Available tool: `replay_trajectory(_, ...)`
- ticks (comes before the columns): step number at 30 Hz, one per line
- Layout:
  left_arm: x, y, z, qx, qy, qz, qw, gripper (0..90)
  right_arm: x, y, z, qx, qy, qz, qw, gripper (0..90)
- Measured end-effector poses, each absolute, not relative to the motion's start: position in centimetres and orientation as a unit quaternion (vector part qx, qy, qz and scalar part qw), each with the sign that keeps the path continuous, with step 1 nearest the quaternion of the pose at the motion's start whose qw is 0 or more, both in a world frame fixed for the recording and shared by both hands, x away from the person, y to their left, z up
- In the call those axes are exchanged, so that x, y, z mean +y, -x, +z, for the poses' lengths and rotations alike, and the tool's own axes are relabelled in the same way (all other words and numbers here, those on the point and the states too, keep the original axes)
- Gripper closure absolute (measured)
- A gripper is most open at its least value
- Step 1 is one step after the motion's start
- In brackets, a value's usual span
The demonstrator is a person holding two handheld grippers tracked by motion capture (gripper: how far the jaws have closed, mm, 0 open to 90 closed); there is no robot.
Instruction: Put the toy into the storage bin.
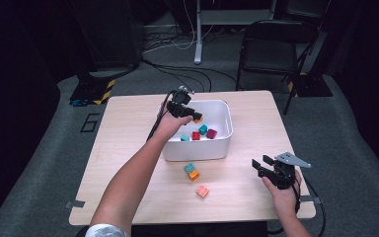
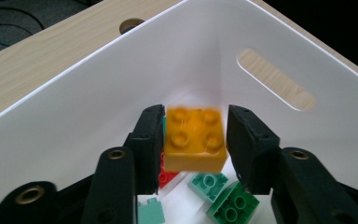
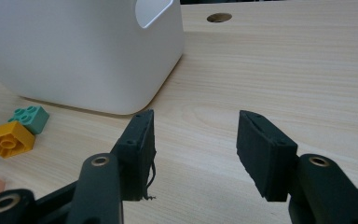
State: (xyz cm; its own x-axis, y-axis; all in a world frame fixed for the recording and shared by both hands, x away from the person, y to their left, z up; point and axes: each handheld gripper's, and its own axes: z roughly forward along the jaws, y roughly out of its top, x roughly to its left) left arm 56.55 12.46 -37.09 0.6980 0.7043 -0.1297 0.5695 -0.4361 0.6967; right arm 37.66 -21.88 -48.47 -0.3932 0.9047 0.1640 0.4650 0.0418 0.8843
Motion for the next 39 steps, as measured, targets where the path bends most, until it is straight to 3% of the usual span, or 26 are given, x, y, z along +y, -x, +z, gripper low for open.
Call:
replay_trajectory(8,14.3,-54.9,-35.4,0.379,-0.831,0.102,0.394,50.6,-22.2,-37.7,-48.5,0.677,-0.509,0.482,0.226,46.4)
replay_trajectory(21,16.7,-48.1,-32.7,0.328,-0.833,0.111,0.431,49.8,-22.4,-37.8,-48.6,0.674,-0.517,0.481,0.217,46.3)
replay_trajectory(26,17.4,-45.8,-33.4,0.324,-0.832,0.100,0.440,49.1,-22.1,-38.1,-49.0,0.685,-0.521,0.469,0.198,45.6)
replay_trajectory(39,17.5,-41.6,-38.3,0.317,-0.838,0.083,0.436,48.5,-21.9,-38.1,-49.1,0.696,-0.519,0.453,0.204,45.0)
